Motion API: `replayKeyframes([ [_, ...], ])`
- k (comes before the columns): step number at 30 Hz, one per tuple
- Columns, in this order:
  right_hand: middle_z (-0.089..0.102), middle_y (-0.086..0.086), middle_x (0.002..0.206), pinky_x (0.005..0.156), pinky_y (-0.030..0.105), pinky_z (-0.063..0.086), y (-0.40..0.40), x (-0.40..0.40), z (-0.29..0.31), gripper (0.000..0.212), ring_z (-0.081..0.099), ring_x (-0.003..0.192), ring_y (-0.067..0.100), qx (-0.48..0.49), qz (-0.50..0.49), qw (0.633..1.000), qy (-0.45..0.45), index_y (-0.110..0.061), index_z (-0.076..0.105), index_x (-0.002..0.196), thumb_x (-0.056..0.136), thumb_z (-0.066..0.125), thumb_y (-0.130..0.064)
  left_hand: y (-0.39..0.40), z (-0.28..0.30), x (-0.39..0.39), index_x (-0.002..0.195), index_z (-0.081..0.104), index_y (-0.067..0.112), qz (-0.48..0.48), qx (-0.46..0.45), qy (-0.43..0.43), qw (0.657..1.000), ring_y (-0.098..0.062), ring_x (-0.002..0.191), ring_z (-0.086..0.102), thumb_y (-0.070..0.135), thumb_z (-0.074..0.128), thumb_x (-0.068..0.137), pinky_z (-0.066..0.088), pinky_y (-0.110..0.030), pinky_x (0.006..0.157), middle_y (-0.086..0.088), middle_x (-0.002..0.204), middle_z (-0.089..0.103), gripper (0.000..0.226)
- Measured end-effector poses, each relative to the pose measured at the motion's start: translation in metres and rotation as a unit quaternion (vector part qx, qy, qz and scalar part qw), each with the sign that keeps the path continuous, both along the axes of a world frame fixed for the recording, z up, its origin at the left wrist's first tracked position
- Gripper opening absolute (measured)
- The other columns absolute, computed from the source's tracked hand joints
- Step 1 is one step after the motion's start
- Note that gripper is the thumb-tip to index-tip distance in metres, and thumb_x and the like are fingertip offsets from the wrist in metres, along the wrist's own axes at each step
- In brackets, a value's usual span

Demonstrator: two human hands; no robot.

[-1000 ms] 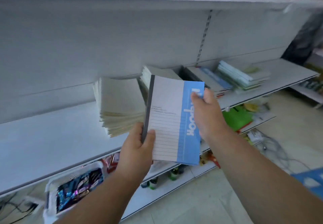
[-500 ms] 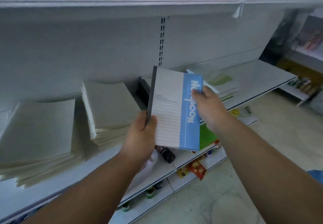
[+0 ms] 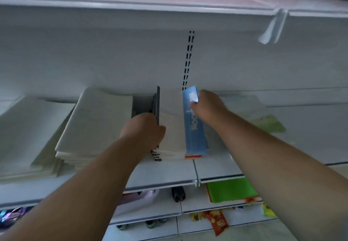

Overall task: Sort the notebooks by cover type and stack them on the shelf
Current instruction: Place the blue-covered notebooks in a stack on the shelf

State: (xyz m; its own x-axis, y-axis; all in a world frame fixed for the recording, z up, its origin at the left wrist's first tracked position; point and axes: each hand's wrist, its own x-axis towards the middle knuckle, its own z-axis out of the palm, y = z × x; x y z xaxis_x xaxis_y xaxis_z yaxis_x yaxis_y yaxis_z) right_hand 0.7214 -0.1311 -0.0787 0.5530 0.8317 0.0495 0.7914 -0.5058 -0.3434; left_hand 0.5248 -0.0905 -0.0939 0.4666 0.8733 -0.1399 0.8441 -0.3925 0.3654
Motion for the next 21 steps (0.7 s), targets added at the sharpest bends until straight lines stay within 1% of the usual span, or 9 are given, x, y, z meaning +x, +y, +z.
replayKeyframes([
  [2,0.063,0.017,0.117,0.075,0.032,0.036,0.010,0.008,-0.004,0.027,0.059,0.109,0.036,-0.017,0.019,0.999,-0.021,-0.008,0.056,0.110,0.097,0.050,-0.030,0.005,0.002,0.007,0.085,0.065,0.019,0.016,0.004,0.030,0.999,-0.018,0.068,0.056,0.040,0.060,0.089,0.043,-0.025,0.059,0.005,0.070,0.054,0.022],
  [3,0.064,0.016,0.119,0.075,0.032,0.036,0.014,0.010,-0.008,0.025,0.059,0.110,0.036,-0.027,0.028,0.999,-0.027,-0.009,0.056,0.111,0.095,0.052,-0.028,0.005,0.002,0.009,0.081,0.063,0.019,0.020,0.003,0.047,0.999,-0.021,0.072,0.057,0.041,0.061,0.087,0.044,-0.026,0.063,0.004,0.071,0.054,0.024],
  [5,0.063,0.014,0.122,0.077,0.032,0.037,0.019,0.012,-0.015,0.027,0.059,0.112,0.035,-0.042,0.039,0.998,-0.029,-0.009,0.056,0.117,0.094,0.055,-0.023,0.002,0.004,0.014,0.070,0.054,0.020,0.024,0.008,0.078,0.997,-0.024,0.077,0.057,0.043,0.063,0.085,0.044,-0.027,0.067,0.004,0.071,0.052,0.029],
  [6,0.062,0.014,0.123,0.078,0.033,0.039,0.020,0.013,-0.018,0.028,0.059,0.113,0.035,-0.041,0.043,0.998,-0.028,-0.010,0.055,0.119,0.094,0.054,-0.022,-0.001,0.006,0.017,0.068,0.050,0.021,0.026,0.014,0.087,0.996,-0.023,0.079,0.057,0.044,0.063,0.086,0.044,-0.027,0.068,0.004,0.071,0.051,0.032],
  [8,0.061,0.014,0.125,0.081,0.036,0.042,0.019,0.016,-0.023,0.032,0.058,0.115,0.035,-0.027,0.039,0.999,-0.019,-0.010,0.052,0.122,0.093,0.056,-0.024,-0.004,0.009,0.022,0.070,0.048,0.023,0.025,0.029,0.099,0.994,-0.022,0.081,0.058,0.047,0.062,0.089,0.046,-0.029,0.069,0.004,0.074,0.053,0.033],
  [12,0.061,0.016,0.121,0.074,0.036,0.038,0.012,0.019,-0.022,0.042,0.060,0.109,0.035,-0.001,0.035,0.999,-0.010,-0.008,0.047,0.122,0.092,0.064,-0.033,-0.011,0.009,0.022,0.074,0.047,0.026,0.032,0.054,0.106,0.992,-0.019,0.079,0.056,0.052,0.057,0.093,0.048,-0.029,0.068,0.006,0.076,0.054,0.034],
  [15,0.061,0.013,0.112,0.070,0.033,0.038,0.005,0.008,-0.018,0.038,0.060,0.099,0.031,0.048,0.088,0.995,-0.024,-0.010,0.047,0.115,0.093,0.061,-0.037,-0.022,0.011,0.019,0.077,0.048,0.025,0.042,0.099,0.057,0.993,-0.015,0.072,0.053,0.051,0.051,0.097,0.043,-0.027,0.061,0.009,0.069,0.047,0.033],
  [18,0.057,0.009,0.097,0.066,0.032,0.037,-0.004,-0.019,-0.013,0.031,0.054,0.084,0.025,0.119,0.147,0.982,-0.006,-0.011,0.048,0.104,0.094,0.057,-0.039,-0.037,0.016,-0.004,0.073,0.047,0.023,0.069,0.126,-0.039,0.989,-0.013,0.061,0.052,0.049,0.048,0.098,0.036,-0.025,0.050,0.007,0.068,0.053,0.036],
  [21,0.052,0.004,0.087,0.067,0.036,0.043,-0.010,-0.056,-0.006,0.026,0.053,0.081,0.024,0.172,0.181,0.968,0.023,-0.015,0.046,0.092,0.093,0.058,-0.038,-0.046,0.020,-0.043,0.077,0.051,0.023,0.086,0.152,-0.086,0.981,-0.015,0.060,0.054,0.048,0.048,0.098,0.039,-0.026,0.050,0.005,0.069,0.056,0.032],
])
